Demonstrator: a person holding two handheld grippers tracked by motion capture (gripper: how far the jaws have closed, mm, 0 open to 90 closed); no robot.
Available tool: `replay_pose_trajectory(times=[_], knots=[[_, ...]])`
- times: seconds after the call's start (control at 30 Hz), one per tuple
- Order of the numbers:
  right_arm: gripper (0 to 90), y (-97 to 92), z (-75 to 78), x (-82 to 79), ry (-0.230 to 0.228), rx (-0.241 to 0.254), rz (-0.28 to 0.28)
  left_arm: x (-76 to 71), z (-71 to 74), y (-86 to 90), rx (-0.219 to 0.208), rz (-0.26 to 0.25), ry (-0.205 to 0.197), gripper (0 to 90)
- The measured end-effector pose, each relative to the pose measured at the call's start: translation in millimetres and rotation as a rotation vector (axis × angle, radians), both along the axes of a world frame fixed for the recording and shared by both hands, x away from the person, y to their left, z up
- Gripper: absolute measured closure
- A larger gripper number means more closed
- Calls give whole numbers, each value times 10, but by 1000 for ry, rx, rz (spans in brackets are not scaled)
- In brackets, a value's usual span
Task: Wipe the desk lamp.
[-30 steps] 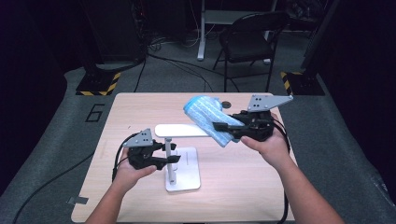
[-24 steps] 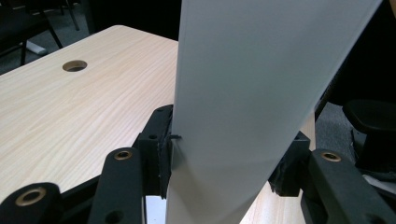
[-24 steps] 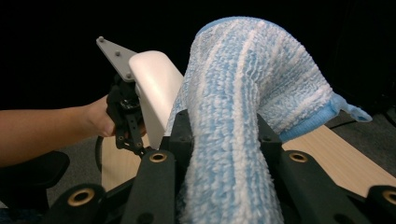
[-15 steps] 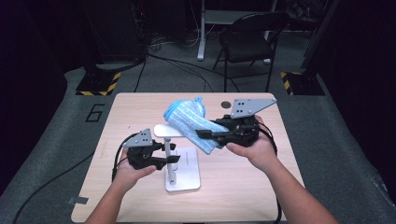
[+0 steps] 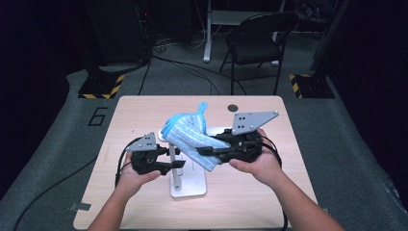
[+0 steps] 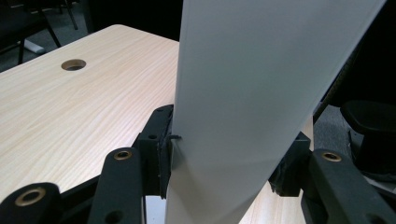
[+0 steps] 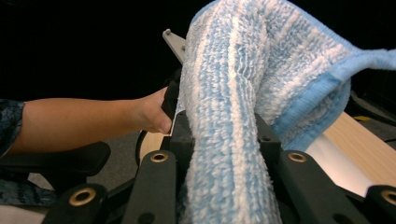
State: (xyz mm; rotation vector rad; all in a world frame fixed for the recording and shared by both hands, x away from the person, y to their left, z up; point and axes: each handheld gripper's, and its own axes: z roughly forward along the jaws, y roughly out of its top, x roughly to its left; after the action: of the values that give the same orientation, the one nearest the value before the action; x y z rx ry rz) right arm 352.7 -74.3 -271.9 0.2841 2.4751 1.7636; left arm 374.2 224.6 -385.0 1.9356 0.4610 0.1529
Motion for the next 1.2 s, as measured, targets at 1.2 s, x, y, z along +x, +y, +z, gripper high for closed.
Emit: replay_pose_trajectory(times=[1.2], knots=[[692, -228, -613, -169, 75, -36, -18, 0, 2, 18, 5, -4, 6, 500]])
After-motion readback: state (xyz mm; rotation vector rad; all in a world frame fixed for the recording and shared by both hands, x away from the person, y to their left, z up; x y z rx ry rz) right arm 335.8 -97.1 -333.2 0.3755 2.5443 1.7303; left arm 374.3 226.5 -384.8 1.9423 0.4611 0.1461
